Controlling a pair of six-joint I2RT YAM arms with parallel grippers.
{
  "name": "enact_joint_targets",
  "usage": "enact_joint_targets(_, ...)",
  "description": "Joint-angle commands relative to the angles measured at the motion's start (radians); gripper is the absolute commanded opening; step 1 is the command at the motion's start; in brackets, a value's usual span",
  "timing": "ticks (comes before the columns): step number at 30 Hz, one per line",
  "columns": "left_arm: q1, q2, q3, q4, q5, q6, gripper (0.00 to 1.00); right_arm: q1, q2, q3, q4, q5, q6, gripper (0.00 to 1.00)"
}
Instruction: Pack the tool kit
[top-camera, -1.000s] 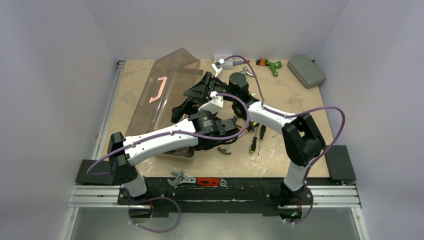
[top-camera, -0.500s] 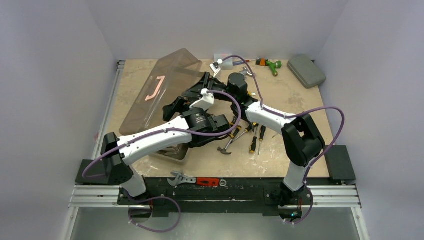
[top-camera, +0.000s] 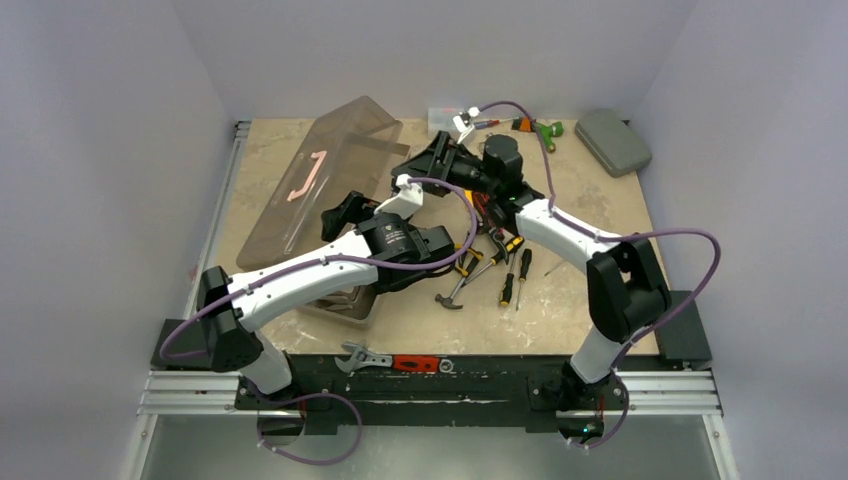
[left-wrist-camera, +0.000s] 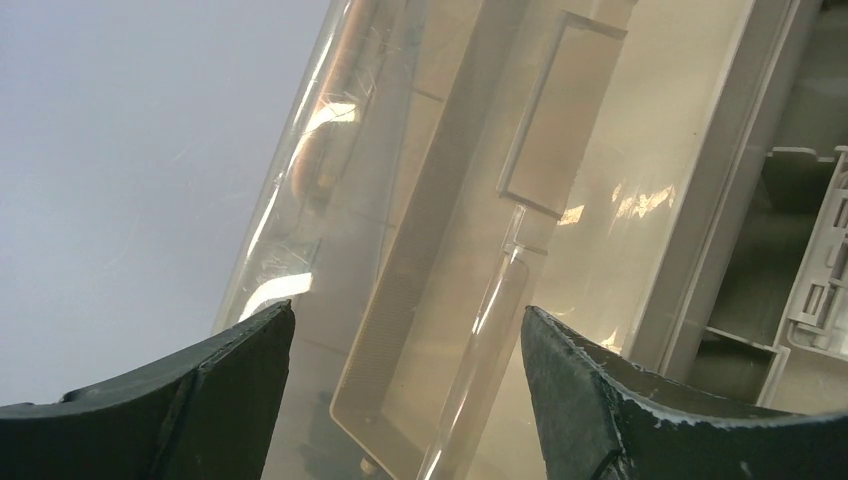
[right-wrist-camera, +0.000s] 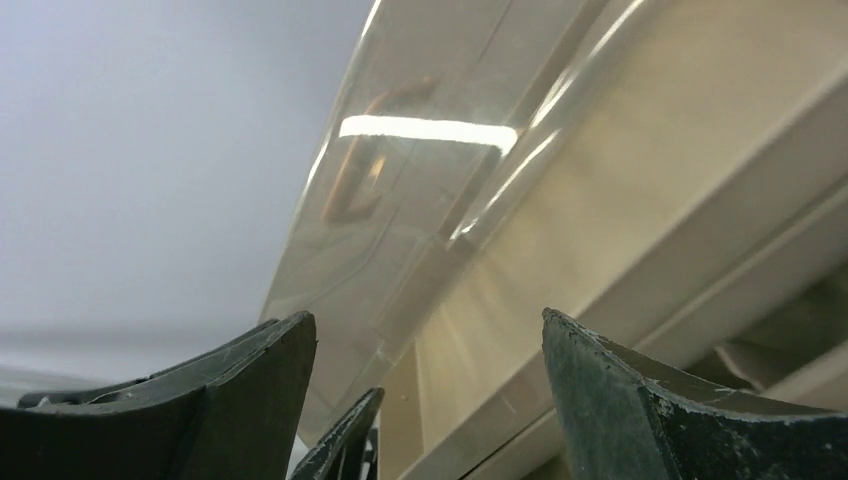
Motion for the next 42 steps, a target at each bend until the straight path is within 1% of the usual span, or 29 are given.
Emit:
enact_joint_targets(1,0.021,-0.053,0.014,-0.239,-0.082,0.013,0.80,-0.040,-0.107,-0.014,-0.188,0.128,-0.151,0.82)
enact_joint_targets(3,0.022,-0.051,0.017,-0.239,-0.084,0.017,0.80,-0.041,-0.110,-0.007,-0.296,0.229,-0.216,0.80)
enact_joint_targets(4,0.022,-0.049,0.019,-0.239,-0.086,0.021,0.80,-0.041,-0.104,-0.003,-0.332,0.284,-0.236,0.77)
enact_joint_targets(7,0.024,-0.051,0.024,-0.239,-0.087,0.025,0.80,-0.041,-0.069,0.012,-0.395,0.362,-0.265,0.69)
enact_joint_targets(8,0.024,-0.050,0.027,-0.239,-0.087,0.027,0.80,-0.041,-0.051,0.020,-0.403,0.377,-0.272,0.68)
enact_joint_targets(16,0.024,-0.054,0.033,-0.239,-0.093,0.035,0.79,-0.039,0.123,0.133,-0.467,0.404,-0.299,0.60)
enact_joint_targets(19,0.030,-0.056,0.042,-0.239,-0.094,0.036,0.79,-0.039,0.166,0.154,-0.460,0.390,-0.298,0.55)
enact_joint_targets(23,0.044,-0.056,0.060,-0.236,-0.087,0.044,0.79,-0.039,0.211,0.185,-0.461,0.374,-0.298,0.53)
enact_joint_targets(26,0.054,-0.061,0.059,-0.203,-0.085,0.076,0.79,-0.039,0.238,0.210,-0.468,0.363,-0.299,0.52)
enact_joint_targets(28,0.062,-0.072,0.049,-0.165,-0.084,0.123,0.79,-0.038,0.265,0.230,-0.478,0.355,-0.302,0.51)
enact_joint_targets(29,0.065,-0.079,0.041,-0.141,-0.084,0.145,0.79,-0.039,0.277,0.242,-0.483,0.349,-0.303,0.49)
enact_joint_targets(31,0.077,-0.098,0.025,-0.085,-0.070,0.199,0.79,-0.040,0.300,0.269,-0.500,0.333,-0.311,0.39)
enact_joint_targets(33,0.093,-0.130,0.000,0.007,-0.045,0.295,0.78,-0.040,0.312,0.288,-0.513,0.324,-0.321,0.30)
enact_joint_targets(35,0.116,-0.183,-0.043,0.159,0.011,0.447,0.78,-0.041,0.322,0.308,-0.530,0.336,-0.335,0.20)
enact_joint_targets(37,0.150,-0.256,-0.110,0.346,0.096,0.598,0.78,-0.043,0.341,0.342,-0.567,0.341,-0.349,0.09)
enact_joint_targets(38,0.164,-0.288,-0.133,0.408,0.131,0.648,0.78,-0.045,0.352,0.361,-0.585,0.342,-0.352,0.04)
enact_joint_targets(39,0.179,-0.313,-0.145,0.450,0.160,0.678,0.78,-0.047,0.361,0.375,-0.592,0.343,-0.355,0.00)
enact_joint_targets(42,0.233,-0.332,-0.132,0.445,0.211,0.689,0.78,-0.058,0.380,0.405,-0.611,0.339,-0.360,0.00)
